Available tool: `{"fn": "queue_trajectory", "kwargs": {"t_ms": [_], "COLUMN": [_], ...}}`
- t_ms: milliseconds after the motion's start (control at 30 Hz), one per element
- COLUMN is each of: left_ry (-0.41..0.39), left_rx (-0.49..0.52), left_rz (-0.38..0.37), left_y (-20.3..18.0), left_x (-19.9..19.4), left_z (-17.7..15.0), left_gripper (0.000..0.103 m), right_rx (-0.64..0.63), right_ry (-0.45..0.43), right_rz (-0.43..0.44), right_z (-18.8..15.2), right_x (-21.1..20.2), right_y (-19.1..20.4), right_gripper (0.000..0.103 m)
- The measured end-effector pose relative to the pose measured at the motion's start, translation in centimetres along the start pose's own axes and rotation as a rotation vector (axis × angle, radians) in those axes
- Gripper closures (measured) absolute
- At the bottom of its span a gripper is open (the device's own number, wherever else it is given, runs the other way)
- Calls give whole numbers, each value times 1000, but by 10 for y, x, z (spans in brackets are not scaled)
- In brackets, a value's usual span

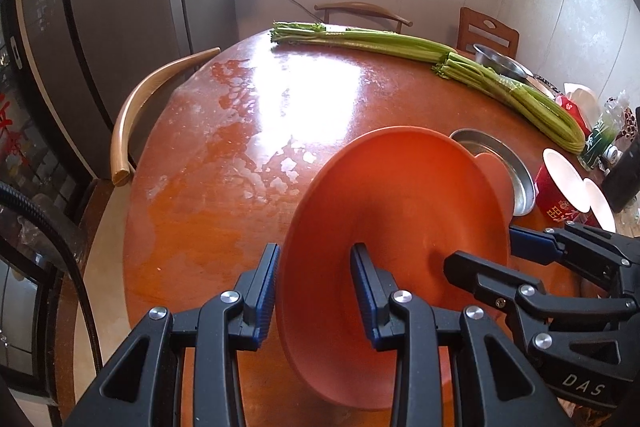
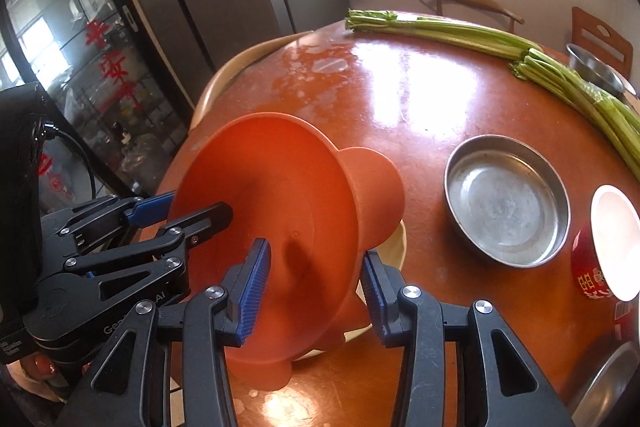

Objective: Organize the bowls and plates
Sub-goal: 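Carry the pink plate toward the yellow shell plate with the left gripper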

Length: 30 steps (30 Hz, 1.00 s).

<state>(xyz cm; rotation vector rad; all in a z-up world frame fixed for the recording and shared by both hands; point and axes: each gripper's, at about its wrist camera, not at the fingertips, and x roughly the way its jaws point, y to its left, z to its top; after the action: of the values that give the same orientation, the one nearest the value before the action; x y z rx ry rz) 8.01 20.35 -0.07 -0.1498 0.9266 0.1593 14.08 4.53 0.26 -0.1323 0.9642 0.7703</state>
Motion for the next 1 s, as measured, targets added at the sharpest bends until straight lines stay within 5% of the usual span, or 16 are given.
{"fn": "queue_trajectory", "kwargs": {"t_ms": [1000], "left_ry": [43], "left_rx": [29], "left_rz": [25], "left_y": [-13], "left_x": [41], "left_z": [6], "left_gripper": [67], "right_rx": [-76], "right_ry": [24], "right_rz": [-129], "right_z": [-15], "right_x": [20], "right_y": [-2], "right_gripper": [56]}}
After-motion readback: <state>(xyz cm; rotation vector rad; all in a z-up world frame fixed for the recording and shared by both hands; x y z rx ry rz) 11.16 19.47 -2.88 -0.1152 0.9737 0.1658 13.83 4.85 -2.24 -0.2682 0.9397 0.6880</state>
